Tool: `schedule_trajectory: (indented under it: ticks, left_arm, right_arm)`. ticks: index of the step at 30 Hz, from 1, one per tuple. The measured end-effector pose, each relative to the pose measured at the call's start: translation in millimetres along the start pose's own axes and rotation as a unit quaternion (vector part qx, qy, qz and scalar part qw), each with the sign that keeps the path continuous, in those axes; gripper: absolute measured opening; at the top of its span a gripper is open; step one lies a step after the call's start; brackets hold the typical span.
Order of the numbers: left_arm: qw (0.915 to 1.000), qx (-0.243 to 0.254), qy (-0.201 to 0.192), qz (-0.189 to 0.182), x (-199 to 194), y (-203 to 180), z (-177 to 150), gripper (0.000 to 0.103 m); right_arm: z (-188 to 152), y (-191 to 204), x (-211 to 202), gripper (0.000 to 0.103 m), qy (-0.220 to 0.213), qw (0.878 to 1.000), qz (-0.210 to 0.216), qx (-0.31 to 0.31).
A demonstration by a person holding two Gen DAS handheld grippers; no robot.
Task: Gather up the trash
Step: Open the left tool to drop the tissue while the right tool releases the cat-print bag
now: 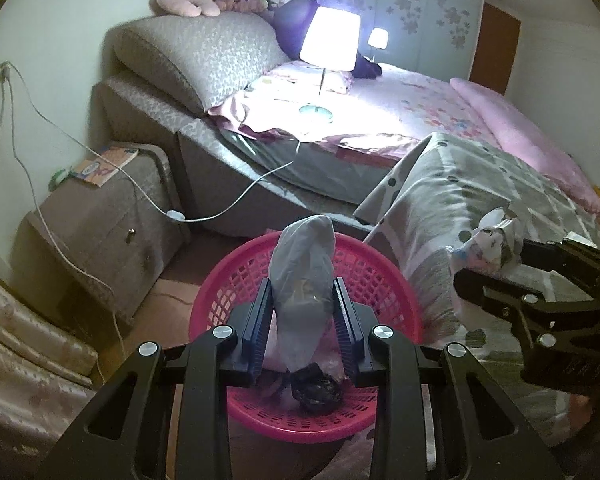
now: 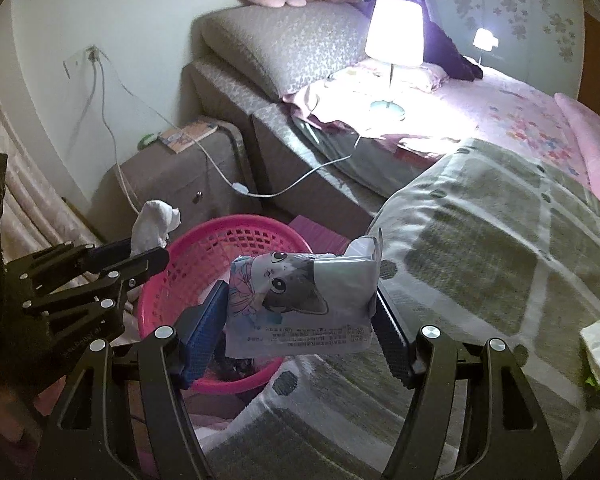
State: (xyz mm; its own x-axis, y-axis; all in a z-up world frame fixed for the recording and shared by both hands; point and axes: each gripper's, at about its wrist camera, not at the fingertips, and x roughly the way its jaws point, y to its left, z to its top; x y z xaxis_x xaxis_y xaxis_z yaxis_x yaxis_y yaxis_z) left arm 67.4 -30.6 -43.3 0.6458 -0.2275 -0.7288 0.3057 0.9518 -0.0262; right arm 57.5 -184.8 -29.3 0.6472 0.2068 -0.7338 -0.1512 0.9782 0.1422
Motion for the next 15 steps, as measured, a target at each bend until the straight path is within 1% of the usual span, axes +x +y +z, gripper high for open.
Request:
schedule_trajectory:
  ticks: [4, 9, 15]
  left_arm:
    - [1.0, 0.001, 0.009, 0.001, 6.9, 0.1, 0.0, 0.029]
    - [0.9998, -0.002, 0.02, 0.001, 13.1, 2.8, -1.4, 0.03]
    - [0.9998, -0.006, 0.018, 0.006, 11.8, 5.2, -1.7, 0.032]
  right_arm:
    - [-0.8, 1.3, 10.5, 0.067, 0.011, 1.0, 0.003, -0.002]
    - [1.2, 3.3, 14.3, 0.067, 0.012, 1.0, 0.003, -0.005]
    - [4.0, 9.5, 15.5, 0.067, 0.011, 1.0, 0.01, -0.011]
